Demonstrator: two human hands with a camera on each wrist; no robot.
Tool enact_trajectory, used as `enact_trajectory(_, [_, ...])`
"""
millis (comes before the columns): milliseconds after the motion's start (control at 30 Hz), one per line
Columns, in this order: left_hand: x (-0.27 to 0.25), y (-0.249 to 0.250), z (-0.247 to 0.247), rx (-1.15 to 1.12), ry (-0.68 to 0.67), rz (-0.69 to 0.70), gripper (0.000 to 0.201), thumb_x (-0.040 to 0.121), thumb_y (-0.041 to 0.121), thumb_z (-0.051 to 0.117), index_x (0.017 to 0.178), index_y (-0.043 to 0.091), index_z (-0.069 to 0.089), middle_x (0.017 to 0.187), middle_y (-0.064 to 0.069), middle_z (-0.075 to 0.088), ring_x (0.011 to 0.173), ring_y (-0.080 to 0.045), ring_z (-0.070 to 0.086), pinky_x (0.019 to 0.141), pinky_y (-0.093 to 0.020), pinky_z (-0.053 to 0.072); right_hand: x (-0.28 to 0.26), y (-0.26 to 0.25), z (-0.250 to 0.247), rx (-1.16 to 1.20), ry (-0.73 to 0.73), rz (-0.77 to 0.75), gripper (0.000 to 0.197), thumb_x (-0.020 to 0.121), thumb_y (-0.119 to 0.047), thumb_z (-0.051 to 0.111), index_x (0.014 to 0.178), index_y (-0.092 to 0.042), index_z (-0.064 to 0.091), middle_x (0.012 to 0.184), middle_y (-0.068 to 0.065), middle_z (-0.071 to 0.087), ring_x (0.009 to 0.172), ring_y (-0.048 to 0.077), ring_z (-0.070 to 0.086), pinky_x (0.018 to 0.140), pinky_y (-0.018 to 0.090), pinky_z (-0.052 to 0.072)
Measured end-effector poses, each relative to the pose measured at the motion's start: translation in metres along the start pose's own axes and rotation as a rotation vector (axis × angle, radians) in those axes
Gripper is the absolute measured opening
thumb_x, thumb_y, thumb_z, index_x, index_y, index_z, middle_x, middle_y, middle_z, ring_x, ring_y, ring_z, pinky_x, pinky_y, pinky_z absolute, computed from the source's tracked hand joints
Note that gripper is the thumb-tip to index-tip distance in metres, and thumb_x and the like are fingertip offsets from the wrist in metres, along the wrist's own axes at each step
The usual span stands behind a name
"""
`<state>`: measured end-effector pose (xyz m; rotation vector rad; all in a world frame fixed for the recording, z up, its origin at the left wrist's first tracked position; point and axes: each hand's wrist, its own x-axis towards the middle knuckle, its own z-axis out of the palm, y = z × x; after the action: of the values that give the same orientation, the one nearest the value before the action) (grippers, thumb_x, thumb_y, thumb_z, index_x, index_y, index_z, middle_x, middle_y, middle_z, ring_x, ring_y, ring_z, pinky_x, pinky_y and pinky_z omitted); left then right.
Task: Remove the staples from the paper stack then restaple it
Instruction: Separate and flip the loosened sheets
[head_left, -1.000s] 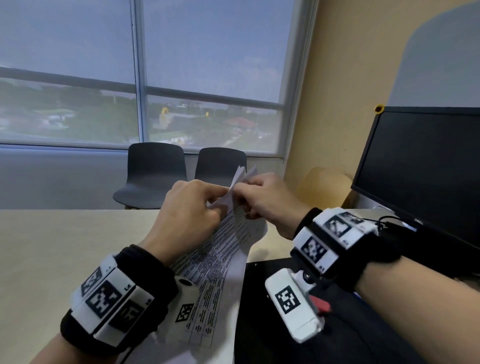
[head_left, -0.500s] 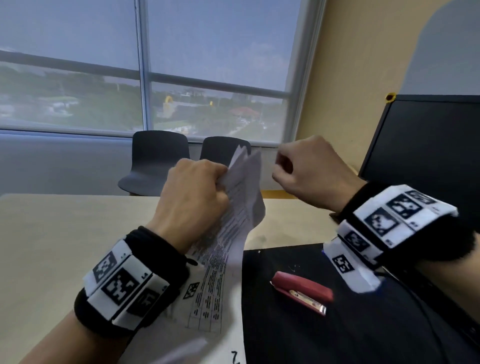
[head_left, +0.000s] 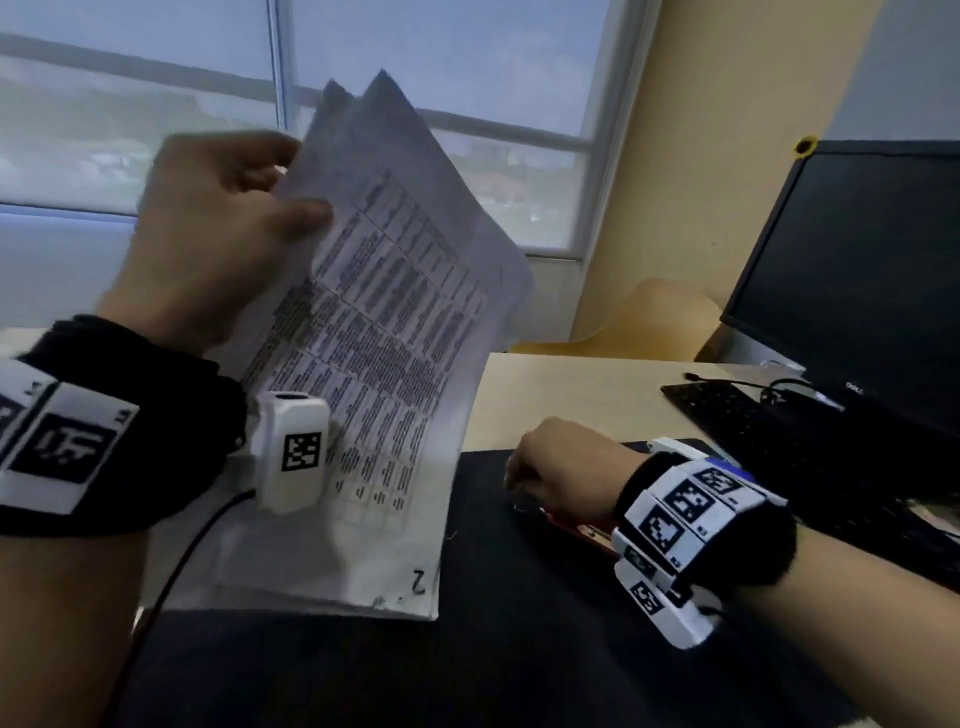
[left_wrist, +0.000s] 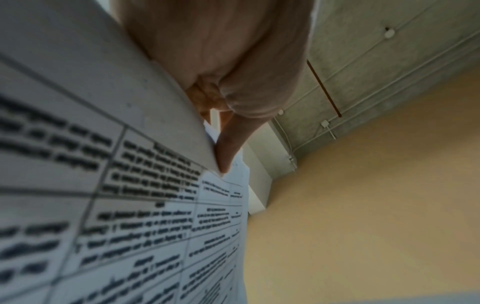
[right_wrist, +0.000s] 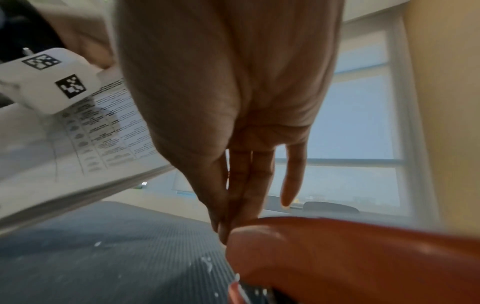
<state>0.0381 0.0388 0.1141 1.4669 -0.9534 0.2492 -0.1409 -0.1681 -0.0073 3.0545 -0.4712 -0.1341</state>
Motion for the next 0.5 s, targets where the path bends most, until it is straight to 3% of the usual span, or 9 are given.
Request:
enact_trajectory(67, [0.005, -0.004, -0.010, -0.052, 0.028, -0.012, 0.024, 0.083, 0.011, 0.070, 0.102, 0.026, 0.074, 0.095, -0.003, 0.076, 0.072, -0.013, 0.073, 0.072, -0.036, 0.062, 0.000, 0.003, -0.007, 0.043, 0.066, 0.004, 0.019, 0.091, -0.023, 0.061, 0.102, -0.022, 0.077, 0.100, 0.001, 0.075, 0.091, 0.021, 0.068, 0.085, 0.034, 0.054])
enact_trajectory(167, [0.015, -0.013, -0.018, -0.168, 0.068, -0.015, 0.021, 0.086, 0.009, 0.070, 0.101, 0.022, 0.074, 0.086, 0.011, 0.077, 0.074, -0.004, 0.074, 0.070, -0.023, 0.061, 0.000, 0.007, -0.025, 0.211, 0.218, 0.082, 0.036, 0.094, -0.044, 0.060, 0.115, -0.017, 0.071, 0.101, -0.001, 0.074, 0.090, 0.015, 0.067, 0.085, 0.030, 0.052])
enact_trajectory(233, [0.019, -0.018, -0.022, -0.258, 0.110, 0.020, 0.020, 0.087, 0.009, 0.070, 0.103, 0.020, 0.075, 0.091, 0.012, 0.078, 0.084, -0.007, 0.075, 0.075, -0.022, 0.059, 0.000, 0.004, -0.040, 0.548, 0.258, 0.164, 0.070, 0.083, -0.067, 0.056, 0.134, -0.019, 0.056, 0.106, -0.004, 0.070, 0.096, 0.010, 0.065, 0.089, 0.030, 0.051])
enact_trajectory(300, [0.020, -0.017, -0.022, -0.329, 0.083, 0.000, 0.022, 0.087, 0.005, 0.068, 0.100, 0.021, 0.074, 0.098, 0.004, 0.079, 0.088, -0.016, 0.076, 0.076, -0.028, 0.061, 0.003, -0.004, -0.053, 0.976, 0.267, 0.175, 0.085, 0.075, -0.071, 0.056, 0.143, -0.021, 0.044, 0.116, -0.005, 0.068, 0.107, 0.011, 0.065, 0.098, 0.038, 0.051])
enact_trajectory(400, [0.014, -0.013, -0.015, -0.384, -0.030, -0.038, 0.029, 0.086, -0.007, 0.061, 0.098, 0.019, 0.069, 0.089, 0.001, 0.079, 0.079, -0.020, 0.075, 0.073, -0.034, 0.063, 0.010, -0.017, -0.068, 1.411, 0.313, 0.100, 0.048, 0.092, -0.047, 0.057, 0.131, -0.020, 0.058, 0.121, -0.004, 0.071, 0.111, 0.016, 0.067, 0.101, 0.043, 0.050])
enact_trajectory(500, [0.008, -0.013, -0.006, -0.368, -0.088, -0.058, 0.026, 0.091, -0.005, 0.060, 0.099, 0.018, 0.068, 0.084, 0.007, 0.079, 0.076, -0.010, 0.075, 0.066, -0.025, 0.060, 0.016, -0.030, -0.067, 1.565, 0.407, 0.141, 0.022, 0.102, -0.027, 0.050, 0.117, -0.018, 0.064, 0.105, -0.002, 0.075, 0.089, 0.010, 0.073, 0.080, 0.031, 0.059])
